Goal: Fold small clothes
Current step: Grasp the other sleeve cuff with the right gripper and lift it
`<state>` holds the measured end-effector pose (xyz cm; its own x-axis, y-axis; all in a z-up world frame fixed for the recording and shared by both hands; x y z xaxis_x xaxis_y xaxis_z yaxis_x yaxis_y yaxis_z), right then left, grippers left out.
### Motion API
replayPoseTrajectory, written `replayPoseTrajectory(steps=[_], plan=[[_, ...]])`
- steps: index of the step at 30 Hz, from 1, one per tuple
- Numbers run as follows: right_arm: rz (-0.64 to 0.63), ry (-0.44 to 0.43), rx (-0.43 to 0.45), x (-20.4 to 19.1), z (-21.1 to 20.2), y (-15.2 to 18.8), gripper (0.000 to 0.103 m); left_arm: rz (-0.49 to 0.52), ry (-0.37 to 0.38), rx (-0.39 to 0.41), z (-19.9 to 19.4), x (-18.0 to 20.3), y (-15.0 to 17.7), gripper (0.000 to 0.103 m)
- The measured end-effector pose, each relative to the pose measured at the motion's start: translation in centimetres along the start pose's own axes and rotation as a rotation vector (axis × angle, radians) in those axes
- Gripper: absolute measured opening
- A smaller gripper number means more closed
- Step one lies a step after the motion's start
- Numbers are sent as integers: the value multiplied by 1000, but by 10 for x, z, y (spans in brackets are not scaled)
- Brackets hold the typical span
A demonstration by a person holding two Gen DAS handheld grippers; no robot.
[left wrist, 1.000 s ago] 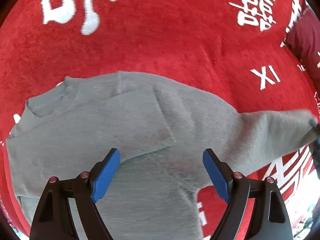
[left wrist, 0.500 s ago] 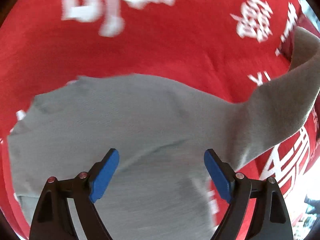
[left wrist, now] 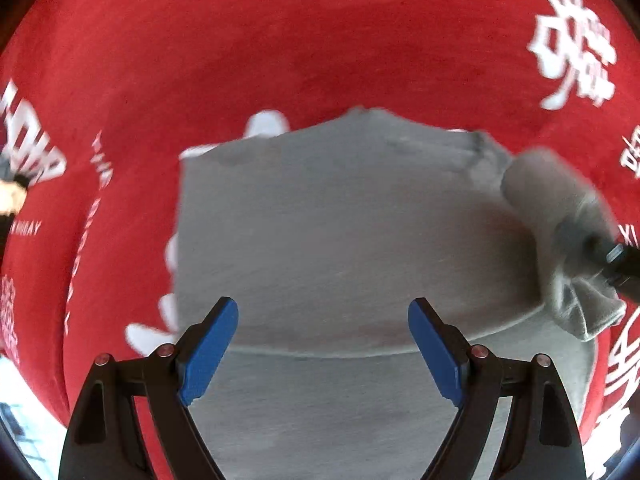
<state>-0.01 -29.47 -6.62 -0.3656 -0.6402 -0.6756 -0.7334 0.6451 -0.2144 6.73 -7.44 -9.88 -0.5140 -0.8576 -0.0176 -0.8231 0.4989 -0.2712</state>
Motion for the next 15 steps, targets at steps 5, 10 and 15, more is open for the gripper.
replayPoseTrajectory(steps=[5, 10, 15], plan=[[-96, 220, -116, -8, 46, 25, 23, -61, 8, -30, 8, -30, 16, 88], [-307, 329, -158, -42, 51, 36, 58, -106, 61, -36, 9, -45, 8, 88], [-327, 324, -128, -51, 15, 44, 58, -80, 181, -38, 6, -36, -7, 88]])
Point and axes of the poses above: each gripper's, at about its wrist camera, not at the fingertips, and z roughly the way its jaws point, x to its right, y to its underside, the point moved 5 cm from there along z, roughly the way its jaws point, and after that the axes turned 1 degree about -z, right-handed, at the moved point
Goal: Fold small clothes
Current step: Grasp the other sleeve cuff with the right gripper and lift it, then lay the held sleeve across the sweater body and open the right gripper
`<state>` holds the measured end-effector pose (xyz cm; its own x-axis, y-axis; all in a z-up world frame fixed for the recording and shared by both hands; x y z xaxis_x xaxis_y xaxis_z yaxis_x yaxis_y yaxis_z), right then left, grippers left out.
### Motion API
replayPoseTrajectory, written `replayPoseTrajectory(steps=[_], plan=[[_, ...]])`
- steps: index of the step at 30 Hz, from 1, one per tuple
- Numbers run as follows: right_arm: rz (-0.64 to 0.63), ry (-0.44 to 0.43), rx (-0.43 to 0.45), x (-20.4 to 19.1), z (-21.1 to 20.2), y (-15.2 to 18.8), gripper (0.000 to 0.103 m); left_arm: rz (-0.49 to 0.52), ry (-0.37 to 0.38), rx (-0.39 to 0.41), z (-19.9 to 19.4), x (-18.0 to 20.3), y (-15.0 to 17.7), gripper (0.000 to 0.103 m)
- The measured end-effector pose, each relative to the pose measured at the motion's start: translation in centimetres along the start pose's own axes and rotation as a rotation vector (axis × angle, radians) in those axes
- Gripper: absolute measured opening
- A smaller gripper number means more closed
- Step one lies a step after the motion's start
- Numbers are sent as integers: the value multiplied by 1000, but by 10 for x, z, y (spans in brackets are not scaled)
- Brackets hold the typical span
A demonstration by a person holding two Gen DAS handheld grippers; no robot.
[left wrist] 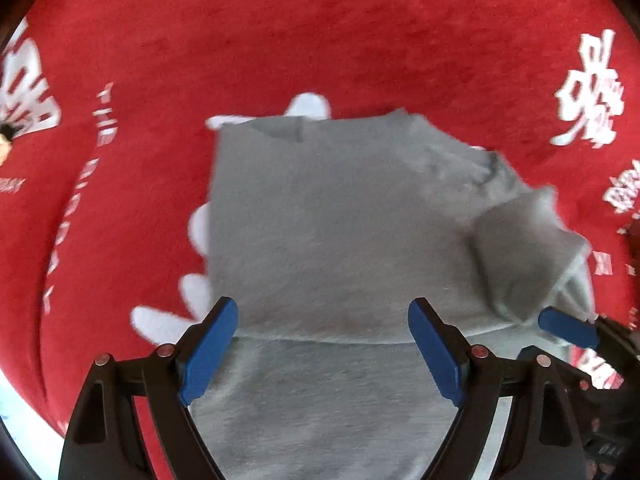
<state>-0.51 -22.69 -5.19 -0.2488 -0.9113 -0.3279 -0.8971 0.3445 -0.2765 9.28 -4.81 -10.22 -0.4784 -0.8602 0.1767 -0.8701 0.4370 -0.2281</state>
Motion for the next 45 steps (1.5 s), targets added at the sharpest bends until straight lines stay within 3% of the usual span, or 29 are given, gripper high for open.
replayPoseTrajectory(steps=[3, 7, 12, 16, 17, 18, 19, 20, 25, 27, 29, 31, 33, 34, 36, 39, 45], plan=[[236, -20, 35, 48, -14, 7, 59, 56, 61, -10, 4, 18, -3, 88], [417, -92, 39, 85, -5, 0, 59, 60, 115, -34, 10, 40, -4, 88], [395, -163, 35, 71, 18, -25, 59, 73, 63, -35, 14, 41, 3, 88], [425, -137, 0, 67, 49, -53, 58, 66, 20, -45, 8, 22, 13, 88], [455, -165, -8, 69, 53, -55, 56, 62, 15, -43, 7, 17, 14, 88], [492, -208, -23, 70, 59, -56, 27, 54, 9, -42, 5, 11, 16, 88], [510, -243, -33, 70, 61, -56, 8, 41, 0, -43, 3, 4, 18, 88], [511, -247, -19, 71, 55, -57, 9, 33, -4, -43, 2, 0, 19, 88], [374, -236, 267, 43, -11, -80, 8, -27, -8, -8, -8, -22, 16, 88], [262, -199, 301, 18, -19, -86, 9, -41, -15, 1, -9, -28, 14, 88], [180, -171, 251, -4, -5, -85, 13, -64, -31, -1, -7, -38, 11, 88], [74, -111, 147, -29, 29, -74, 14, -94, -41, 5, -8, -49, 7, 88], [-19, -7, -15, -47, 67, -54, 39, -102, -61, 12, -10, -58, 5, 88], [-39, 16, -41, -51, 72, -46, 39, -101, -67, 13, -12, -61, 5, 88], [-40, -18, -18, -56, 63, -33, 40, -96, -74, 20, -14, -64, 2, 88], [120, -112, 37, -26, 23, -5, 40, -70, -67, 28, -18, -58, -3, 88], [634, -127, 64, 103, -32, 87, 41, -18, -4, 44, -9, -14, -23, 88]])
Point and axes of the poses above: each gripper's, at about its wrist camera, not at the fingertips, and z roughly the way its jaws point, x to its right, y to its underside, the point moved 5 cm from there along z, roughly the way its jaws point, and after that the axes turned 1 degree about -z, right-handed, at the moved point
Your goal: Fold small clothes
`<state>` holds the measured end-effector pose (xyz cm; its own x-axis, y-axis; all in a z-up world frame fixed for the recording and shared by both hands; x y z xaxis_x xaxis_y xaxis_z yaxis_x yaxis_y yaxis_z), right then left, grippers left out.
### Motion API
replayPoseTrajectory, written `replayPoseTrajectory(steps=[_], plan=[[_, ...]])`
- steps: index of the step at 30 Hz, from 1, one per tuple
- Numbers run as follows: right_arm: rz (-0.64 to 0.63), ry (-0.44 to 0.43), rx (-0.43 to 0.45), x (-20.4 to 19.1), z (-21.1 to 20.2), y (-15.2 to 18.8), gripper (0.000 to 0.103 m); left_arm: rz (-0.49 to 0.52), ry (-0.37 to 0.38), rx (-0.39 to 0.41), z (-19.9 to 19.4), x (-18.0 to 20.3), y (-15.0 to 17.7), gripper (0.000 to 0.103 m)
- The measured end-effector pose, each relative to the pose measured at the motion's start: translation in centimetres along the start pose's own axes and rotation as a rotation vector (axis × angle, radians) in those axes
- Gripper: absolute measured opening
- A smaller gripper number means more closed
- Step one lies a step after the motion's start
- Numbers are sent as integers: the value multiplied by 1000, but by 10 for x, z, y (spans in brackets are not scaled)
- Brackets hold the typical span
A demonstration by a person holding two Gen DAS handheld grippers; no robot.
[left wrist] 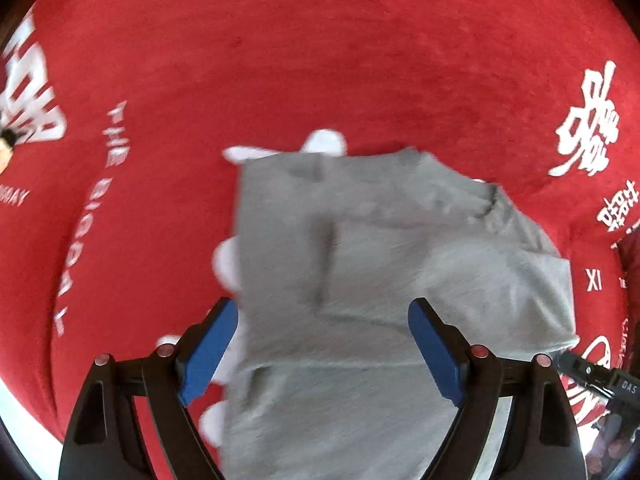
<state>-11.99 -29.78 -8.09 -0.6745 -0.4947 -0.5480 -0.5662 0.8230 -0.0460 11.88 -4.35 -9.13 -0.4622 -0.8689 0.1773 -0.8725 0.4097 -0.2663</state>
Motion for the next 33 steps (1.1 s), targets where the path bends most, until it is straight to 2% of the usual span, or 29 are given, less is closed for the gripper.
replayPoseTrajectory(steps=[2, 4, 7, 8, 9, 10, 11, 12, 14, 15, 17, 18, 19, 20, 21, 23, 25, 29, 30, 31, 32, 33], plan=[[189, -47, 35, 48, -16, -1, 43, 35, 15, -10, 15, 21, -5, 88], [340, -118, 86, 81, -25, -10, 43, 62, -1, -27, 29, 34, -6, 88], [524, -203, 145, 113, -17, -16, 42, 91, -34, -62, 49, 45, -3, 88], [587, -232, 172, 122, -17, -19, 21, 100, -46, -72, 53, 46, -2, 88], [618, -249, 190, 126, -19, -22, 10, 109, -58, -83, 56, 47, 1, 88], [620, -283, 222, 126, -25, -25, 10, 118, -71, -96, 59, 46, 5, 88], [566, -284, 233, 122, -30, -27, 10, 129, -81, -115, 63, 45, 10, 88], [444, -218, 221, 116, -35, -28, 10, 136, -85, -124, 65, 44, 14, 88], [298, -73, 150, 121, -36, -21, 10, 159, -84, -108, 65, 44, 19, 89], [252, -5, 90, 126, -33, -14, 11, 169, -90, -112, 65, 45, 19, 89], [227, 56, 73, 136, -42, -6, 16, 166, -100, -131, 64, 46, 17, 89], [223, 60, 83, 142, -53, -5, 18, 165, -111, -143, 63, 46, 16, 89], [225, 33, 108, 148, -64, -7, 18, 168, -121, -144, 61, 48, 14, 89], [227, 3, 129, 149, -73, -12, 24, 172, -126, -139, 59, 50, 13, 89], [225, -26, 144, 153, -79, -20, 37, 179, -125, -128, 56, 55, 11, 89], [216, -55, 158, 160, -82, -38, 54, 189, -114, -104, 50, 67, 8, 89], [218, -149, 131, 161, -68, -67, 55, 196, -108, -101, 49, 78, 8, 89], [235, -242, 64, 153, -15, -93, 55, 221, -108, -102, 56, 100, 10, 89], [236, -265, 43, 153, -8, -97, 53, 225, -111, -106, 60, 106, 10, 89], [237, -283, 22, 150, 1, -99, 47, 227, -117, -110, 62, 108, 11, 89], [228, -279, 7, 147, 6, -103, 9, 227, -125, -114, 64, 110, 12, 89], [214, -268, -11, 141, 8, -106, 8, 227, -129, -114, 64, 113, 13, 89]])
Point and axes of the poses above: each gripper's, at about its wrist camera, not at the fingertips, and z roughly the way its jaws point, x to its right, y to its underside, the point moved 5 cm from there along z, roughly the way its jaws point, and after that the axes turned 1 degree about -z, right-handed, at the moved point
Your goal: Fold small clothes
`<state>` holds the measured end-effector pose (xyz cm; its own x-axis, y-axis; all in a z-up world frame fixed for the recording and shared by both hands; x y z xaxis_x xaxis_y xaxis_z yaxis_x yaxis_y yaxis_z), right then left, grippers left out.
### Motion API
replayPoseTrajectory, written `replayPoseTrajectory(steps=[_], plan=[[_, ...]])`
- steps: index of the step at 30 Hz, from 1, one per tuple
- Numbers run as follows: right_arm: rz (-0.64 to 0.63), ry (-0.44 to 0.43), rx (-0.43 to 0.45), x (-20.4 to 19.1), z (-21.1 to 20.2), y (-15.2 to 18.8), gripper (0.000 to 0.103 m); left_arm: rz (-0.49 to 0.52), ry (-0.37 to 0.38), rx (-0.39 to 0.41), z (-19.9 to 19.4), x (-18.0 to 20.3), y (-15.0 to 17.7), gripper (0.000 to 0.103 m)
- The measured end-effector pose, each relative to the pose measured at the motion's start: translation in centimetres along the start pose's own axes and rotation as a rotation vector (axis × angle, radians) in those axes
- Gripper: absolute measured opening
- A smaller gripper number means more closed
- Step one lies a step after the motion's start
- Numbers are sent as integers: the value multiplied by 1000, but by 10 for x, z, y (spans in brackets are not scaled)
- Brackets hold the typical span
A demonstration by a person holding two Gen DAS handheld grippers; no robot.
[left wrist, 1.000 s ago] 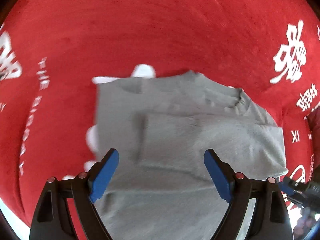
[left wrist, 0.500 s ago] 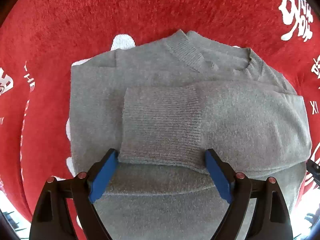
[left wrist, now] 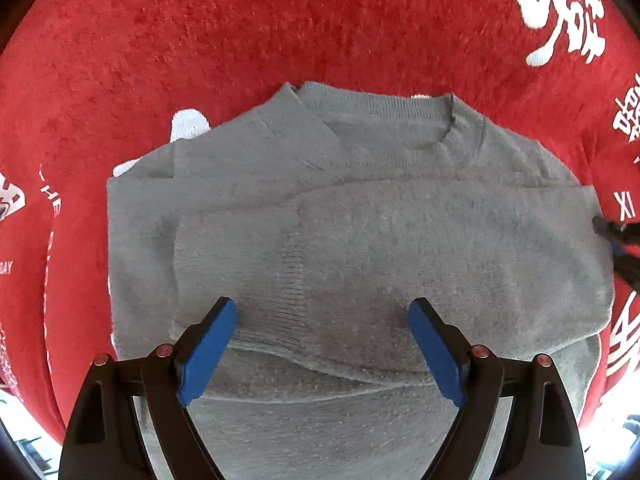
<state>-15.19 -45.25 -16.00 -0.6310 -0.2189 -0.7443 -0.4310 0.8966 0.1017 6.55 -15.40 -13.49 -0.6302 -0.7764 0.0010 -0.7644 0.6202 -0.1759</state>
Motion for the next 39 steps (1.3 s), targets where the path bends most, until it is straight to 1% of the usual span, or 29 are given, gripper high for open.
replayPoseTrajectory(steps=[1, 2, 3, 4, 6, 7, 8, 10, 11, 12, 14, 15, 17, 18, 19, 20, 21, 23, 24, 26, 27, 28, 31, 32, 33, 34, 35, 36, 39], plan=[[-41, 3, 18, -13, -1, -4, 8, 0, -3, 3, -1, 3, 0, 89], [-93, -19, 47, -27, -9, -9, 7, 1, -1, 7, -2, 7, -1, 89], [-162, -6, 82, -39, -17, -14, 7, 3, 0, 9, -1, 14, 2, 89], [-186, 39, 89, -42, -15, -19, 7, 12, -4, 2, 1, 19, 3, 89], [-169, 148, 49, -25, -6, -26, 8, 28, -18, -19, 8, 27, 6, 89], [-147, 196, 32, -12, -4, -28, 8, 34, -25, -9, 8, 31, 6, 89], [-128, 206, 35, -5, -6, -27, 11, 35, -27, -6, 7, 32, 5, 89], [-106, 207, 77, -1, -18, -24, 23, 23, -20, -13, 6, 33, 5, 89], [-97, 198, 90, 0, -27, -19, 35, 22, -19, -13, 5, 32, 4, 89], [-95, 191, 88, 0, -31, -14, 42, 22, -24, -10, 3, 30, 2, 89], [-108, 207, 68, -2, -34, -3, 42, 18, -42, 21, -8, 24, -2, 89], [-134, 229, 56, -6, -38, 7, 42, 10, -45, 33, -12, 20, -1, 89], [-184, 243, 54, -16, -40, 21, 42, -21, -49, 52, -20, 12, -6, 89], [-226, 243, 45, -28, -38, 31, 40, -49, -48, 57, -26, -2, -6, 89], [-257, 248, 42, -35, -33, 36, 38, -70, -54, 55, -25, -8, -9, 89], [-296, 250, 38, -46, -28, 42, 33, -84, -60, 49, -22, -15, -12, 89], [-344, 254, 28, -59, -19, 50, 32, -108, -67, 33, -16, -23, -13, 89], [-397, 265, 4, -76, 6, 59, 32, -107, -92, 14, -7, -33, -10, 89], [-411, 283, -14, -78, 16, 64, 32, -98, -121, 3, 2, -35, -7, 89], [-433, 360, -52, -74, 36, 71, 31, -115, -79, 14, 3, -43, 0, 89], [-445, 416, -70, -65, 43, 76, 25, -141, -81, -5, 0, -52, 6, 89], [-453, 407, -44, -65, 41, 78, 25, -152, -83, -12, -3, -57, 8, 89], [-422, 415, -50, -62, 27, 85, 28, -144, -101, -12, -23, -66, 20, 89], [-413, 420, -46, -62, 21, 89, 32, -137, -95, -17, -29, -61, 25, 89], [-410, 425, -39, -65, 16, 94, 40, -129, -87, -25, -35, -60, 30, 89], [-412, 431, -34, -68, 11, 98, 44, -116, -82, -38, -43, -57, 38, 89], [-415, 439, -26, -70, 6, 104, 50, -104, -79, -51, -50, -55, 44, 89], [-410, 444, -21, -74, 2, 113, 52, -96, -75, -61, -56, -53, 50, 89], [-369, 435, -30, -82, -3, 134, 53, -53, -42, -89, -82, -34, 66, 89]])
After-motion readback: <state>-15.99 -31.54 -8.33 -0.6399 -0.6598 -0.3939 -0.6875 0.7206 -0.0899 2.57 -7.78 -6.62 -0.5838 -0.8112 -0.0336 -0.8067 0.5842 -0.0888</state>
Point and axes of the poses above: each gripper's, at about its wrist camera, not at the fingertips, and z roughly the way its jaws point, x to its right, y to its underside, the point moved 5 cm from there along z, roughly the way its jaws point, and after that the axes turned 1 degree about -z, right-handed, at the moved point
